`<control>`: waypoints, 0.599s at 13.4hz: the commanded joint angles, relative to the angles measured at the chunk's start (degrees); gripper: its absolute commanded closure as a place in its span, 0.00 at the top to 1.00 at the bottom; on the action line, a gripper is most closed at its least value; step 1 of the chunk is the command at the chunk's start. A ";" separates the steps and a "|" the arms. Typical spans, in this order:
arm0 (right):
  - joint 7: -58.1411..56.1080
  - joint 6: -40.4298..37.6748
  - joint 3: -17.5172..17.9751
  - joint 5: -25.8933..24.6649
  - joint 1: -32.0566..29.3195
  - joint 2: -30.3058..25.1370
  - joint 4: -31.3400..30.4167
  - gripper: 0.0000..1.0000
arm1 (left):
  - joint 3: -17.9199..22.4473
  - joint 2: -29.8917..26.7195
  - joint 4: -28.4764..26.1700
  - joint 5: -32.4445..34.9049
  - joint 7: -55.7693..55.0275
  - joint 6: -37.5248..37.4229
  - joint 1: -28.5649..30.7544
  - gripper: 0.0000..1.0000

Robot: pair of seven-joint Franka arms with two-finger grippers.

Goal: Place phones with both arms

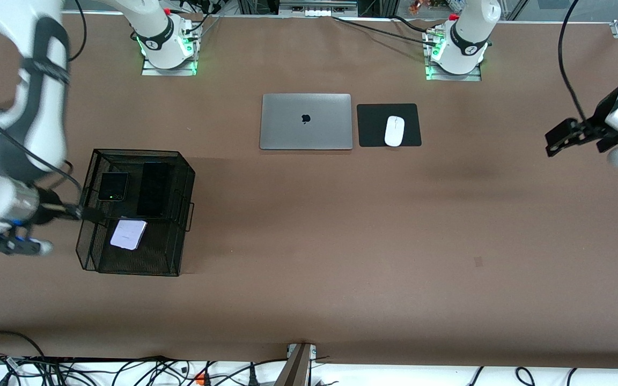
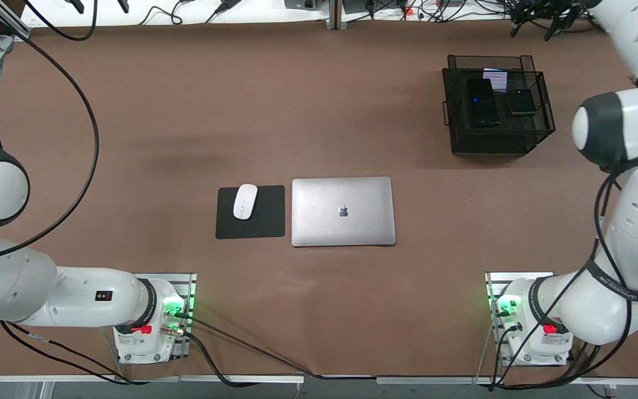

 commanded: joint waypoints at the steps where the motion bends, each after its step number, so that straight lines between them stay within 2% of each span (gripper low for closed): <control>1: 1.45 -5.29 0.07 -4.39 0.31 -6.95 -1.20 1.00 | -0.17 -2.74 -0.39 -1.76 0.58 -1.66 -0.02 1.00; 5: 3.81 -6.79 0.07 -8.17 1.27 -10.65 -1.38 1.00 | 0.71 -3.72 -0.56 -3.08 5.49 -3.16 -0.28 1.00; 8: 3.91 -6.00 0.25 -11.00 2.50 -11.36 -1.56 1.00 | 0.98 -3.98 -0.74 -3.08 5.68 -3.25 -0.55 1.00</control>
